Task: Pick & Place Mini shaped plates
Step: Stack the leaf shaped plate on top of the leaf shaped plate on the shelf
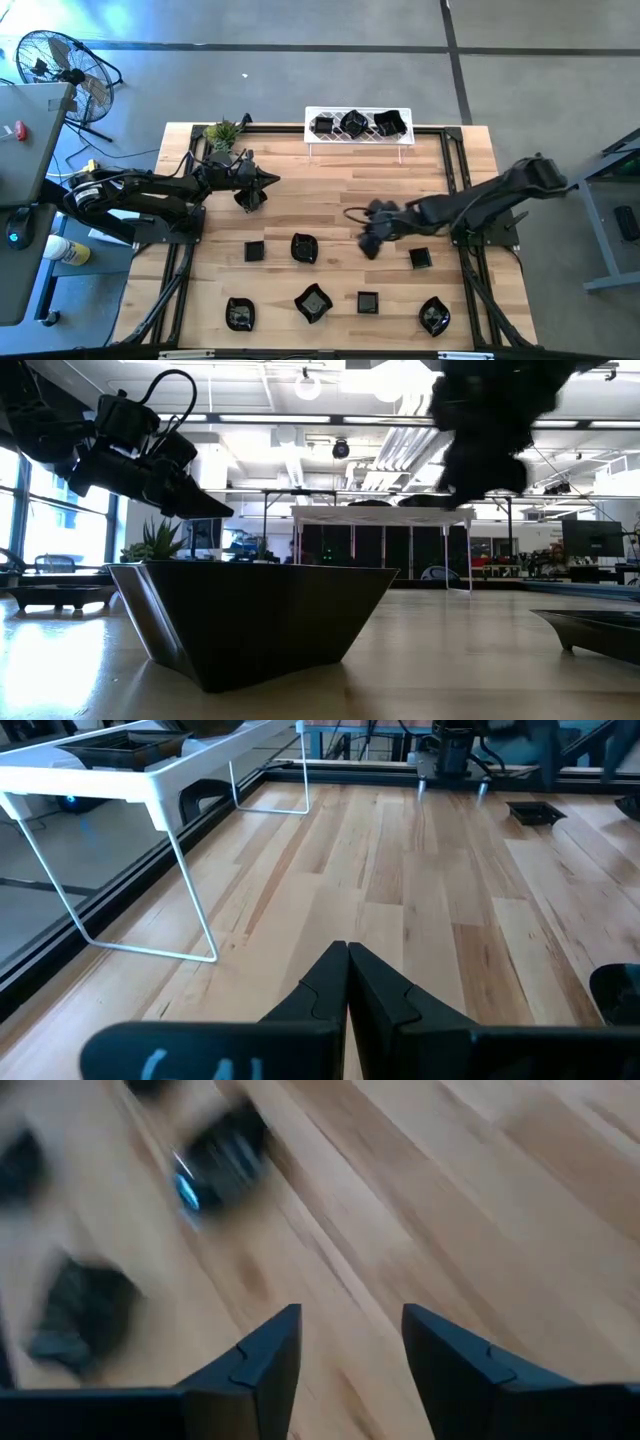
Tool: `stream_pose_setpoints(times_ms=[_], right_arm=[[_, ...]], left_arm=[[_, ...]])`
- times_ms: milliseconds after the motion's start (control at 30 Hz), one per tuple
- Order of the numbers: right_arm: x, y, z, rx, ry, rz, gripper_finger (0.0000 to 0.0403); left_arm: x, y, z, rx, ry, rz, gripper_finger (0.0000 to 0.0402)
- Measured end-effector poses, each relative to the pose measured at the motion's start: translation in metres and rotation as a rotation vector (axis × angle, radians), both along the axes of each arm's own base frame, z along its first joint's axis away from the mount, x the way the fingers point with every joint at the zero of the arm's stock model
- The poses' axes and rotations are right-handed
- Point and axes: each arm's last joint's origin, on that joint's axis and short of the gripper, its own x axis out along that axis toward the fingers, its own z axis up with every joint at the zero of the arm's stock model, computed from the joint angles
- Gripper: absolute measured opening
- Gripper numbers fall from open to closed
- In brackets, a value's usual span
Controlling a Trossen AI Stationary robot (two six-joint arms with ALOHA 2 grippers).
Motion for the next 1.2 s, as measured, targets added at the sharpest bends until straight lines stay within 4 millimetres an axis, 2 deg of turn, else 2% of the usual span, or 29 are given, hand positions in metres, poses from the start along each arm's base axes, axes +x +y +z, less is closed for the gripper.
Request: stream_pose_setpoints(times_ms=[133,267,400,567,733,1033,1200], right_arm=[[0.038,0.0,-0.023,0.047,-0.162,-0.043,0.0168],[0.063,-0.004,-0.049,0.095,-0.255,-0.072,0.0149],[0.081,-0.005,-0.072,0.124,-0.209,-0.069,0.0129],[0.108,-0.004,-0.078,0.118,-0.111,-0.043,0.0114],[0.118,-0.003,-0.079,0.103,-0.019,-0.027,0.0095],[0.119,-0.004,-0.08,0.144,-0.027,-0.023,0.0035],[0.12,-0.007,-0.08,0.166,-0.029,-0.023,0.0024]], left_arm=[[0.0,0.0,0.0,0.0,0.0,0.0,0.0004],[0.0,0.0,-0.001,-0.003,0.005,0.0,0.0004],[0.0,0.0,-0.001,-0.005,0.008,0.0,0.0004],[0.0,0.0,-0.001,-0.005,0.008,0.0,0.0004],[0.0,0.0,-0.001,-0.005,0.008,0.0,0.0004],[0.0,0.0,-0.001,-0.005,0.007,0.0,0.0004],[0.0,0.0,-0.001,-0.005,0.007,0.0,0.0004]])
